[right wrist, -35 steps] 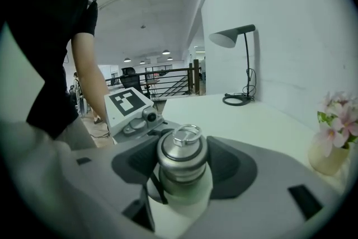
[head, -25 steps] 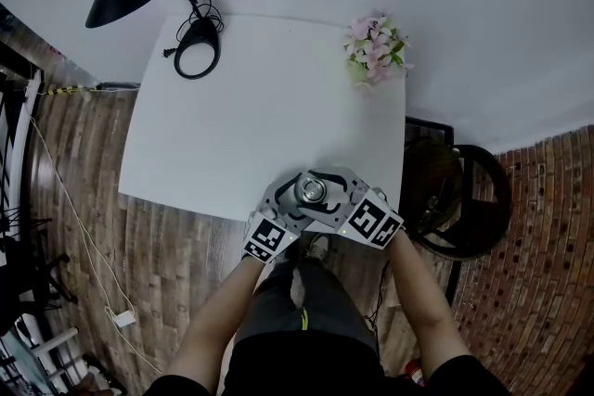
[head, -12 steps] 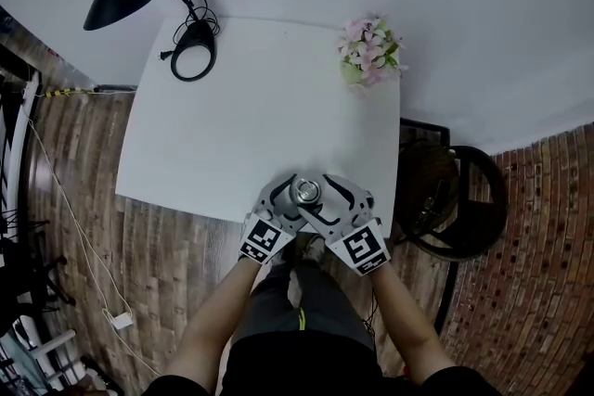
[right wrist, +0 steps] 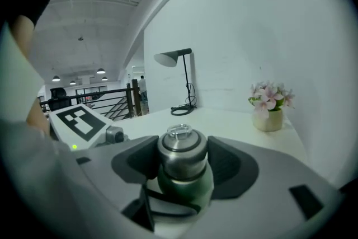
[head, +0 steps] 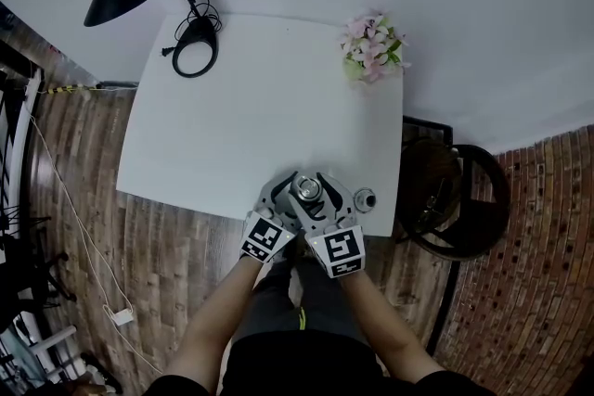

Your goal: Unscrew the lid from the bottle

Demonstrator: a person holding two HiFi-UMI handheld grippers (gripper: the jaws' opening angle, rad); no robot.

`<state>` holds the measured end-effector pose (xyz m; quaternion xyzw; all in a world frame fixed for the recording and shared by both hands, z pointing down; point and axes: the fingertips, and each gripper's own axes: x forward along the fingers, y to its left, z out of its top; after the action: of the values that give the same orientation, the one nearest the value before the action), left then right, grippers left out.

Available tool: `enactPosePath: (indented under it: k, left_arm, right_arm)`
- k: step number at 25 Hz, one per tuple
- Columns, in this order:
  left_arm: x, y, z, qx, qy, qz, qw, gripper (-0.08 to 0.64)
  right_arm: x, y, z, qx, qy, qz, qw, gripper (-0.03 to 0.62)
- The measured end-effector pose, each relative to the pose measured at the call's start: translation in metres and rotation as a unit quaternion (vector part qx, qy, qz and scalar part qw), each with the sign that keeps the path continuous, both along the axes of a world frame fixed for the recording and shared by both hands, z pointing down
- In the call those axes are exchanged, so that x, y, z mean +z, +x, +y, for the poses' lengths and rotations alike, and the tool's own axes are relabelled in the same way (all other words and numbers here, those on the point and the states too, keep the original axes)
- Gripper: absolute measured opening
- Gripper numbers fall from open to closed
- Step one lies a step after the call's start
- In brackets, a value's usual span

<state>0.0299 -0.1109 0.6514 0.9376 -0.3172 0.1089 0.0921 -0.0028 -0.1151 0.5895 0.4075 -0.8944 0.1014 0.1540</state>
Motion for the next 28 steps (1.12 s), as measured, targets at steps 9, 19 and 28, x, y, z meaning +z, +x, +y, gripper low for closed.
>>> enactPosePath:
  k: [9,19,28]
  left_arm:
    - [0.000,-0.002,0.001,-0.005,0.000,0.001,1.0000,0.376]
    - [0.001,0.002,-0.001,-0.007,-0.008,0.001,0.9999,0.377]
    - [0.001,-0.002,0.001,-0.010,-0.007,0.003,0.9999,0.377]
  right_arm:
    - [0.003,-0.008,0.005,-0.092,-0.003,0.027,0.995,0.262]
    - [0.004,-0.010,0.015,-0.329,-0.031,0.081,0.940,0.262]
    - [-0.003,-0.011,0.015,-0.291,-0.019,0.060,0.955,0.261]
